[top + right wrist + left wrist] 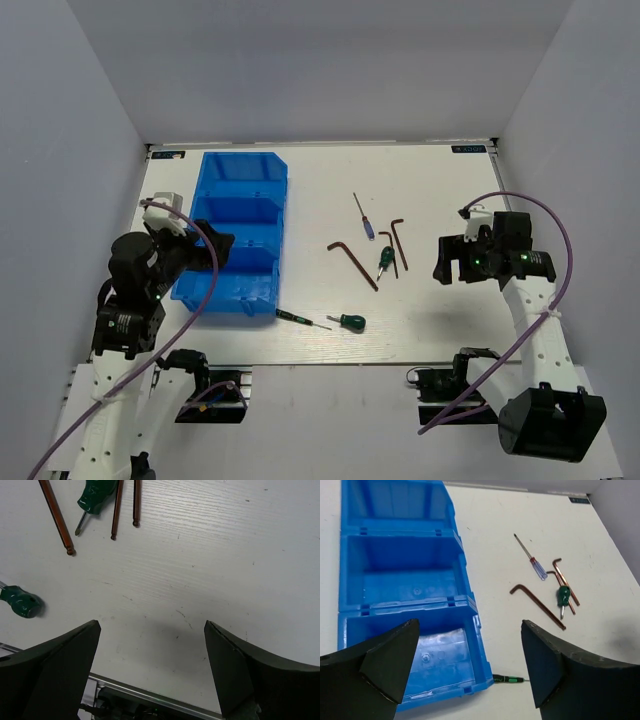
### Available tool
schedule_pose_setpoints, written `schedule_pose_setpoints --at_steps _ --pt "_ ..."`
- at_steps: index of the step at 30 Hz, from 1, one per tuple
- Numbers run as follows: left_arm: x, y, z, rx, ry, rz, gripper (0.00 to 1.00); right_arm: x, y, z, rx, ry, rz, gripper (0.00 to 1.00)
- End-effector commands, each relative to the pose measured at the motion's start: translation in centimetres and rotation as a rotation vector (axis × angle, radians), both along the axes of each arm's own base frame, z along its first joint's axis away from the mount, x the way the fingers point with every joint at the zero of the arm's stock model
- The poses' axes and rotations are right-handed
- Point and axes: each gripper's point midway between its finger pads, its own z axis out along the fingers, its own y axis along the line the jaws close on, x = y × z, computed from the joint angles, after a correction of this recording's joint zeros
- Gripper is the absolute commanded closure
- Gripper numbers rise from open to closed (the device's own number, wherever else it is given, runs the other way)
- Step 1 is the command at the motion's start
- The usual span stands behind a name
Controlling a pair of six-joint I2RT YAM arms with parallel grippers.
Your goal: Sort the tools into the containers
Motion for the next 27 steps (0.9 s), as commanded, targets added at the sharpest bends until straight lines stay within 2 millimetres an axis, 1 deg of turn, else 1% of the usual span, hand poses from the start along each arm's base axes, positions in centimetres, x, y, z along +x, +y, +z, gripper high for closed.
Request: schedule_pose_setpoints --at_steps 1,2,4,5,6,7,8,9,10,11,12,13,14,15,16,17,18,19,20,21,22,23,24,25,26,27 --pt "-0.2 -1.6 -1.1 -0.001 0.046 -0.098 0.08 -0.2 0.5 0.6 0.002 -0.031 0.050 0.10" --pt "0.2 -1.8 -1.8 0.009 0.075 -0.111 0.09 -0.1 0.4 0.7 -0.004 -0.040 0.052 0.10" --pt "0.4 -2.4 -2.7 0.012 0.117 -0.150 0.16 -0.2 0.2 0.7 -0.031 -0.045 0.084 0.10" --pt "0.8 -2.7 -3.5 0.019 0.148 -0.172 0.20 -0.4 0.1 0.4 -0.047 -0.034 0.114 0.10" --pt "1.1 -2.9 -3.4 0.027 0.150 -0.188 0.30 -0.3 0.3 0.5 -0.047 -0.039 0.141 0.10" --pt "1.4 -3.1 -3.7 0.024 0.159 -0.198 0.36 -0.6 0.2 0.6 -0.069 -0.043 0.186 0.10" --pt "1.6 -3.3 -3.7 0.034 0.164 -0.211 0.46 -0.6 0.0 0.4 -0.088 -0.040 0.220 0.10" --pt "2.2 -3.6 -3.9 0.030 0.181 -0.224 0.66 -0.4 -0.5 0.4 -0.116 -0.037 0.208 0.10" --pt "2.6 -3.6 -4.4 0.041 0.196 -0.228 0.77 -0.5 -0.7 0.2 -0.127 -0.021 0.206 0.10" --pt "2.8 -4.4 -3.9 0.034 0.187 -0.261 0.86 -0.4 -1.0 0.3 -0.142 -0.015 0.201 0.10" --pt "3.1 -4.6 -3.8 0.029 0.194 -0.273 0.95 -0.6 -1.2 -0.1 -0.149 0.014 0.206 0.10" --pt "3.7 -5.2 -4.8 0.025 0.231 -0.298 1.00 -0.6 -1.1 -0.1 -0.153 0.015 0.232 0.10" --pt "3.9 -6.0 -4.5 0.015 0.228 -0.336 1.00 -0.7 -0.7 0.0 -0.136 0.011 0.256 0.10" --pt "4.2 -6.3 -4.8 0.010 0.245 -0.350 1.00 -1.4 -0.6 -0.4 -0.124 0.045 0.265 0.10" --pt "4.5 -7.1 -5.2 0.005 0.257 -0.384 1.00 -1.6 -0.3 -0.6 -0.110 0.048 0.273 0.10" --pt "4.5 -7.9 -5.5 0.002 0.274 -0.426 1.00 -1.6 0.3 -0.9 -0.078 0.045 0.280 0.17" --pt "4.9 -9.3 -6.6 -0.002 0.316 -0.474 1.00 -1.5 0.7 -0.8 -0.059 0.033 0.284 0.73" --pt "5.0 -10.1 -7.3 0.004 0.338 -0.510 1.00 -1.7 0.9 -1.2 -0.046 0.040 0.281 0.99" --pt "5.3 -10.9 -7.3 0.018 0.342 -0.539 1.00 -1.4 1.6 -1.3 -0.009 0.023 0.289 1.00" --pt "4.7 -12.6 -8.1 0.039 0.377 -0.599 1.00 -1.0 2.0 -1.3 0.014 0.016 0.269 1.00" --pt "5.2 -13.5 -9.9 0.073 0.433 -0.621 0.98 -0.6 2.6 -1.3 0.037 0.002 0.284 1.00" --pt "5.9 -14.1 -9.7 0.103 0.433 -0.611 0.82 -0.7 3.3 -1.5 0.067 0.015 0.298 0.87" --pt "5.4 -15.5 -10.2 0.137 0.443 -0.645 0.71 -0.2 3.7 -1.2 0.068 0.003 0.311 0.68" --pt "5.3 -16.0 -10.7 0.154 0.461 -0.651 0.64 0.5 3.9 -1.6 0.069 0.010 0.316 0.51" --pt "5.9 -16.5 -11.3 0.184 0.472 -0.636 0.56 0.8 3.9 -1.6 0.073 0.016 0.314 0.41" --pt "5.5 -17.2 -11.9 0.206 0.480 -0.647 0.54 1.4 5.2 -0.6 0.068 -0.015 0.368 0.32"
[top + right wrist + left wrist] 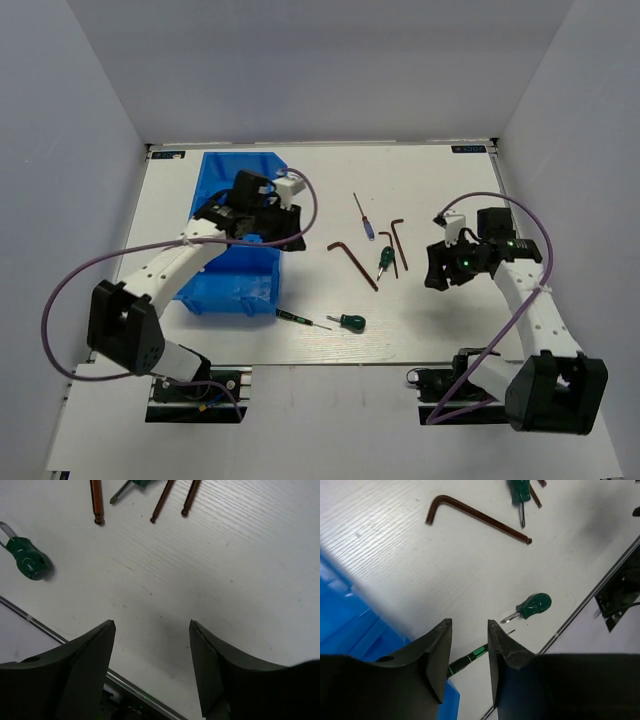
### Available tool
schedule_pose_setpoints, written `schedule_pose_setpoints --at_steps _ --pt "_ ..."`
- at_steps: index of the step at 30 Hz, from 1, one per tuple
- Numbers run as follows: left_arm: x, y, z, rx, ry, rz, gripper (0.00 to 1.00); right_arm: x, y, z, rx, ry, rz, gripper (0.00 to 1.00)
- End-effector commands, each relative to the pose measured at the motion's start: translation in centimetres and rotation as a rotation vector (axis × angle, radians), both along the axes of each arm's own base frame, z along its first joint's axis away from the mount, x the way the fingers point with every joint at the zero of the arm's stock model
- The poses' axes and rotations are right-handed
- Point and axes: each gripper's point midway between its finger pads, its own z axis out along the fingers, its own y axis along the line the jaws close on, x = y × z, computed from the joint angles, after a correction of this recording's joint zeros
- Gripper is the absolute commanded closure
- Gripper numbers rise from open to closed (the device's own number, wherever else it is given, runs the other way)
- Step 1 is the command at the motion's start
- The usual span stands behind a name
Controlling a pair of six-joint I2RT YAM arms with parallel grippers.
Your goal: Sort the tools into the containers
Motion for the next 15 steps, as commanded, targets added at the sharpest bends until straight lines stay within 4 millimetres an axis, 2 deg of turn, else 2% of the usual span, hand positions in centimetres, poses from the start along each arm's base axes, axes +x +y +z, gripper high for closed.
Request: schedule_pose_setpoints --at_steps 1,3,4,5,6,7,8,9,10,11,12,15 --pt "-0.5 -1.7 0.7 0.057 -0.058 -0.049 0.54 2.6 2.8 1.4 0.057 -0.052 0.084 0.31" --pt "-0.9 -1.3 0.0 0.089 -0.058 -0.029 0.51 3.9 4.4 2.3 0.046 -0.062 0.140 0.29" --pt "-1.5 -1.4 -0.4 0.077 -0.060 -0.028 0.48 4.4 5.0 1.7 0.047 -0.020 0.134 0.29" --pt "-1.6 -1.2 0.0 0.065 -0.076 -0.003 0.45 5.4 6.3 2.1 0.047 -0.024 0.163 0.31" --pt "-2.2 -0.8 1.8 0.024 -0.126 0.007 0.41 6.4 7.1 2.3 0.026 -0.030 0.178 0.31" --pt "-2.6 -0.2 1.8 0.025 -0.145 0.020 0.41 7.1 8.4 3.2 0.029 -0.051 0.199 0.35" --pt "-3.1 -0.2 2.6 0.006 -0.167 0.031 0.38 7.9 8.9 1.8 0.001 -0.024 0.205 0.35" --pt "-3.5 0.0 3.3 -0.011 -0.181 0.038 0.37 8.6 10.7 3.0 -0.015 -0.066 0.251 0.37" --pt "-4.2 0.7 4.1 -0.024 -0.200 0.058 0.37 9.0 11.4 3.0 -0.026 -0.072 0.268 0.39" --pt "-4.3 1.1 4.5 -0.022 -0.213 0.069 0.37 9.7 11.8 1.2 -0.058 -0.034 0.273 0.39" --pt "-4.5 1.3 4.7 -0.023 -0.211 0.083 0.37 10.7 13.3 2.2 -0.068 -0.072 0.283 0.39" --pt "-5.6 1.8 5.0 -0.026 -0.201 0.093 0.37 12.2 15.1 0.4 -0.101 -0.040 0.286 0.40"
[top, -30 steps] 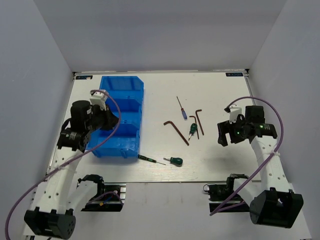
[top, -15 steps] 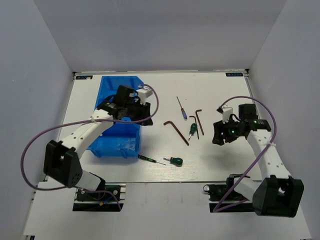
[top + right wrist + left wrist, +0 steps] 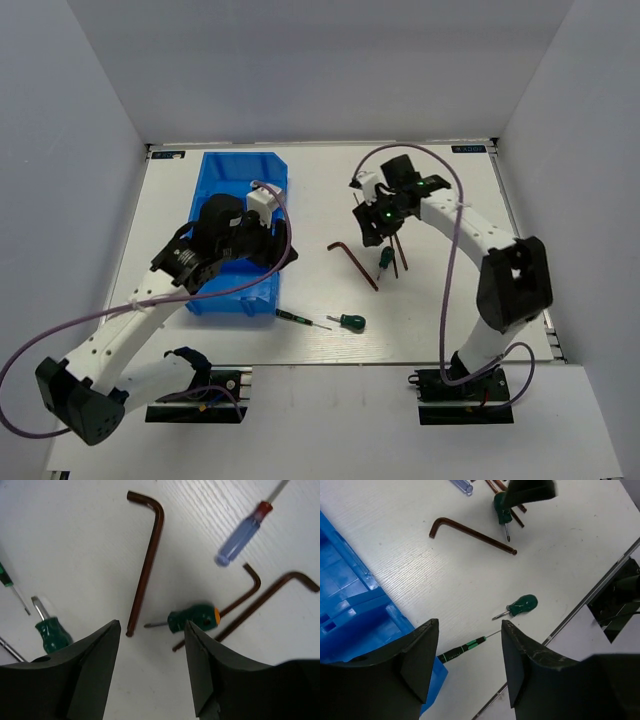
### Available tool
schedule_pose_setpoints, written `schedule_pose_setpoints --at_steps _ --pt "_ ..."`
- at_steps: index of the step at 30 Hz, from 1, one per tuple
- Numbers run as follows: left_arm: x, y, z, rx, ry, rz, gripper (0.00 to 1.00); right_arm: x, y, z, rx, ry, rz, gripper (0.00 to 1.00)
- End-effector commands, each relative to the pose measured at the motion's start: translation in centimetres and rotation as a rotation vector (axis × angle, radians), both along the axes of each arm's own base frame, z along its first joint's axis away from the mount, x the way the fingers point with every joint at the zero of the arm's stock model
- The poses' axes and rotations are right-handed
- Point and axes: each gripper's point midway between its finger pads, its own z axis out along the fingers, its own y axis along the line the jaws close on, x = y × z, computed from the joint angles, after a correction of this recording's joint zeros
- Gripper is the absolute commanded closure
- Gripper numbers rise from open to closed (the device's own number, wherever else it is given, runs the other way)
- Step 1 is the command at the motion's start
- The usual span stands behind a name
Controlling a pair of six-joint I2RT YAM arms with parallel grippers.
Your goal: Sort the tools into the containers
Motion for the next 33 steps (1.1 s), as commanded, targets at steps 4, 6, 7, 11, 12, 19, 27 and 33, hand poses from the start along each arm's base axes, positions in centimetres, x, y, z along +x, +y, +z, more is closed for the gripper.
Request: schedule_pose_setpoints --at_steps 4,6,7,11,12,19,27,33 --pt "-1.1 1.1 0.1 -0.008 0.013 0.061 0.37 3.8 3.0 -2.4 -0.090 -0.038 -0.029 0.40" --pt "-1.2 1.4 0.1 -0.008 0.015 0.075 0.37 4.1 3.8 -2.7 -0.094 -0.040 -0.018 0.40" --pt "-1.2 1.4 0.1 -0.008 0.015 0.075 0.37 4.1 3.9 -3.9 -0.110 -0.020 -0.017 0.40" --pt "-1.1 1.3 -0.1 -0.003 0.023 0.075 0.37 3.6 5.3 -5.6 -0.144 -0.015 0.015 0.43" --pt "-0.9 1.4 0.2 -0.004 0.013 0.082 0.37 3.6 5.3 -6.0 -0.147 -0.008 0.013 0.43" --pt "-0.7 1.2 -0.4 0.008 0.030 0.083 0.37 2.5 6.6 -8.6 -0.225 -0.022 0.034 0.46" --pt "-0.7 1.4 -0.8 0.018 0.034 0.090 0.37 1.2 5.3 -11.6 -0.320 0.005 0.026 0.50" --pt "-0.5 1.3 -0.8 0.011 0.026 0.090 0.37 -0.1 3.4 -13.2 -0.384 0.046 0.005 0.53"
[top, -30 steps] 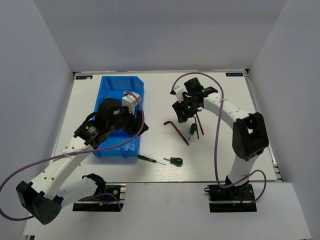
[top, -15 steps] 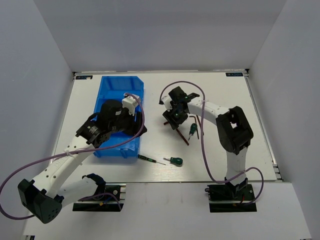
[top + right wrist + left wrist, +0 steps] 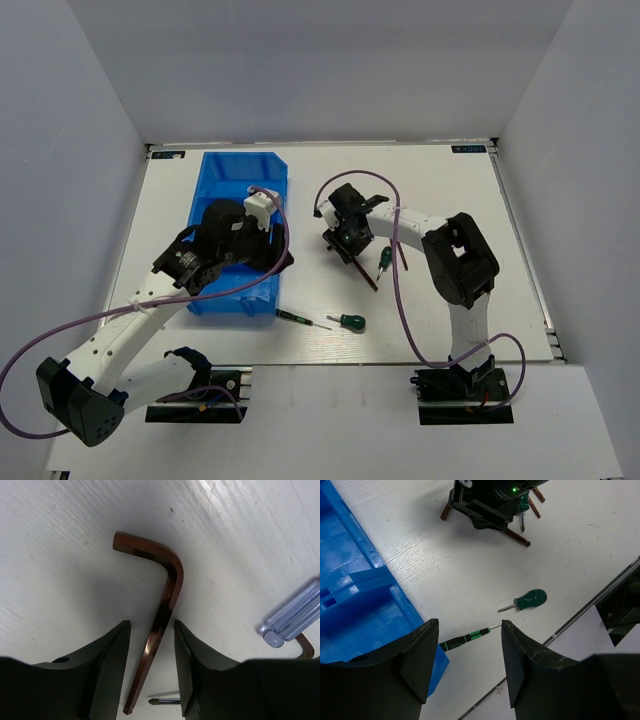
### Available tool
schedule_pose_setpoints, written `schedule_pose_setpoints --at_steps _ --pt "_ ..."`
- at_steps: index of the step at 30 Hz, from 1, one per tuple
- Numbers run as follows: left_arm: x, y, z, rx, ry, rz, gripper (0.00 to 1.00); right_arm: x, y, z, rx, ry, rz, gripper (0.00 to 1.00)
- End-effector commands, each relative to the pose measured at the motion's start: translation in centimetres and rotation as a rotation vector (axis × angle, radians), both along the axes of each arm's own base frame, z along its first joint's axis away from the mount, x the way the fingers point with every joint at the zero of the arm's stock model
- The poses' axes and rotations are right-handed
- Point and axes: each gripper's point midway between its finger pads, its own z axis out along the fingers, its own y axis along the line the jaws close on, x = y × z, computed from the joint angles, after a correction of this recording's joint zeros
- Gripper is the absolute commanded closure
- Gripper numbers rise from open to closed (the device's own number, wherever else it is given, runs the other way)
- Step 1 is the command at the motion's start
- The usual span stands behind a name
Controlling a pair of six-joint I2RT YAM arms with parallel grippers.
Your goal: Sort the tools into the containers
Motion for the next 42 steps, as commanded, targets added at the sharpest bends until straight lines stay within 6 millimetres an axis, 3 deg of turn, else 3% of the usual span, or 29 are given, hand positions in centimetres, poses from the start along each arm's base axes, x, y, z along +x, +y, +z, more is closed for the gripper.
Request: schedule_pose_setpoints --at_steps 1,5,7,9,14,17,18,20,22,23,26,27,28,31,32,33,36,38,41,42 --pt "0.1 0.0 0.1 -0.005 -0.015 0.006 0.37 -1.3 -2.6 -2.3 -0.102 0.038 -0.029 0.54" --pt "0.1 0.1 0.4 -0.005 -0.025 0.014 0.37 -2.8 -3.4 -3.6 -0.133 0.096 -0.046 0.65" --pt "0.2 0.3 1.0 -0.011 -0.043 0.021 0.37 -3.7 -3.5 -4.4 -0.131 0.146 -0.068 0.76" --pt "0.4 0.4 1.0 -0.007 -0.046 0.029 0.37 -4.1 -3.5 -4.4 -0.127 0.175 -0.083 0.87" --pt "0.3 0.4 2.0 -0.019 -0.064 0.029 0.37 -4.7 -2.3 -3.7 -0.070 0.222 -0.052 1.00" --pt "0.4 0.5 2.6 -0.025 -0.082 0.037 0.37 -3.1 -1.6 -1.4 -0.033 0.178 -0.004 1.00" --pt "0.4 0.5 2.6 -0.025 -0.082 0.037 0.37 -1.5 -0.8 0.1 0.001 0.130 0.016 1.00" --pt "0.3 0.6 2.9 -0.031 -0.090 0.037 0.37 -0.5 0.0 2.1 0.037 0.093 0.054 1.00" --pt "0.3 0.6 2.9 -0.036 -0.084 0.042 0.37 2.0 1.7 5.6 0.103 0.008 0.068 1.00" --pt "0.4 0.5 3.1 -0.041 -0.091 0.042 0.37 2.2 2.1 6.2 0.118 0.006 0.073 1.00" --pt "0.3 0.5 3.8 -0.052 -0.107 0.042 0.37 5.3 5.1 11.7 0.232 -0.110 0.085 1.00" --pt "0.4 0.5 4.2 -0.058 -0.115 0.042 0.37 5.3 5.6 11.4 0.232 -0.097 0.090 1.00" --pt "0.5 0.6 4.2 -0.054 -0.118 0.050 0.37 6.5 6.7 14.0 0.281 -0.151 0.095 1.00" --pt "0.6 0.6 5.1 -0.064 -0.146 0.046 0.37 7.0 8.8 14.3 0.338 -0.152 0.119 1.00" --pt "0.5 0.7 5.8 -0.075 -0.163 0.046 0.37 7.4 10.1 16.2 0.391 -0.181 0.145 1.00" --pt "0.6 0.8 6.2 -0.083 -0.182 0.054 0.37 8.0 10.8 15.3 0.403 -0.177 0.151 1.00" --pt "0.7 1.0 7.1 -0.090 -0.214 0.060 0.37 9.0 14.2 17.6 0.531 -0.223 0.207 1.00" --pt "0.8 1.1 7.5 -0.086 -0.230 0.064 0.37 8.6 16.8 18.0 0.624 -0.212 0.270 1.00" --pt "0.7 1.2 8.3 -0.097 -0.246 0.065 0.37 8.7 20.5 20.3 0.736 -0.291 0.343 1.00" --pt "0.7 1.2 8.3 -0.097 -0.246 0.065 0.37 8.8 21.1 20.6 0.753 -0.302 0.353 1.00"
